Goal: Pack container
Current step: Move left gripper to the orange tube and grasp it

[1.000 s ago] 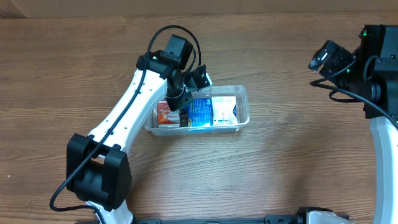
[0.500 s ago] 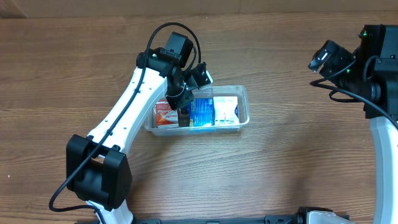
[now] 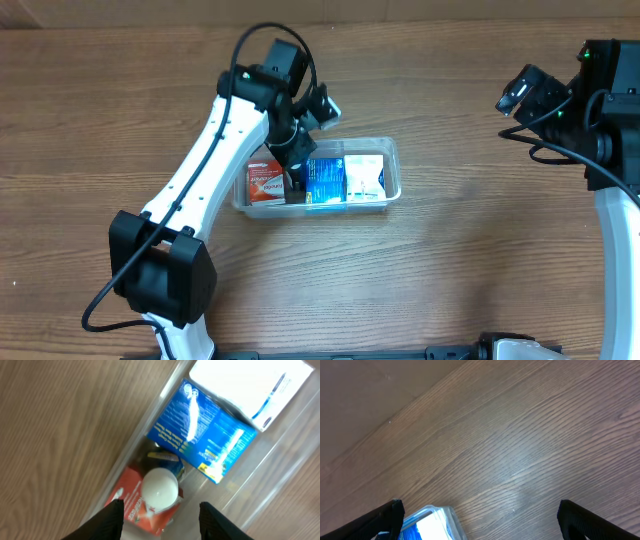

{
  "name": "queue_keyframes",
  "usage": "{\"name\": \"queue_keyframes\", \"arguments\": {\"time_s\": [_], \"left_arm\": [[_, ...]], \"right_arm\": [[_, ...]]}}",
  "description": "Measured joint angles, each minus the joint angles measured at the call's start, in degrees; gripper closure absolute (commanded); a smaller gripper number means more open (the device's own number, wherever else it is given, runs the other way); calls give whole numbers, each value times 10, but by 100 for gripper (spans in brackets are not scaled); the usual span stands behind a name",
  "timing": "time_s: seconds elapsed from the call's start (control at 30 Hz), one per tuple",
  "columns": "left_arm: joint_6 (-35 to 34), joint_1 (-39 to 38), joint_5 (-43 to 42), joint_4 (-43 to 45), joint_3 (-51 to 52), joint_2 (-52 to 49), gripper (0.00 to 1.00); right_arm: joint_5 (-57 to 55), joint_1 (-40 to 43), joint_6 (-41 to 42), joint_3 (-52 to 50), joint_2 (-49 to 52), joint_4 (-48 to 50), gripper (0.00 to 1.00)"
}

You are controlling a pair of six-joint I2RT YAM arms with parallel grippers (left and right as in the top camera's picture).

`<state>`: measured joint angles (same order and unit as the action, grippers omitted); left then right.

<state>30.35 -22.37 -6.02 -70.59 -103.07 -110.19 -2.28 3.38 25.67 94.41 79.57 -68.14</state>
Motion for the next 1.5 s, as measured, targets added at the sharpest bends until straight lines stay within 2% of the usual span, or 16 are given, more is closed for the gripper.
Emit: {"name": "queue_keyframes", "arguments": {"time_s": [0.1, 0.17, 0.2, 0.27, 0.3, 0.33, 0.37, 0.47, 0.57, 0.7, 0.77, 0.8, 1.07, 1.17, 1.5], "left_arm": [[-94, 7, 35, -85, -125, 2, 52], [-185, 42, 63, -162, -169, 9, 60], [-221, 69, 71, -186, -171, 11, 66], [-287, 115, 73, -214, -171, 11, 72], [-308, 191, 63, -234, -162, 11, 73], [-328, 240, 53, -252, -154, 11, 69], [-334, 259, 47, -257, -148, 11, 65], [-348, 272, 43, -260, -114, 21, 63], [-382, 270, 73, -226, -29, 110, 47], [-408, 270, 86, -81, 152, 245, 47], [-410, 270, 87, -19, 239, 234, 53], [-412, 270, 86, -3, 263, 227, 52], [-412, 270, 82, 10, 270, 231, 52], [-412, 270, 82, 11, 270, 231, 46], [-395, 270, 82, 16, 270, 231, 41]], "right_arm": [[0, 0, 0, 0, 0, 0, 0], [0, 0, 0, 0, 0, 0, 0], [0, 0, 0, 0, 0, 0, 0], [0, 0, 0, 0, 0, 0, 0], [0, 0, 0, 0, 0, 0, 0], [0, 0, 0, 0, 0, 0, 0], [0, 0, 0, 0, 0, 0, 0], [0, 0, 0, 0, 0, 0, 0], [0, 0, 0, 0, 0, 0, 0], [0, 0, 0, 0, 0, 0, 0], [0, 0, 0, 0, 0, 0, 0], [0, 0, 0, 0, 0, 0, 0], [0, 0, 0, 0, 0, 0, 0], [0, 0, 0, 0, 0, 0, 0], [0, 0, 0, 0, 0, 0, 0]]}}
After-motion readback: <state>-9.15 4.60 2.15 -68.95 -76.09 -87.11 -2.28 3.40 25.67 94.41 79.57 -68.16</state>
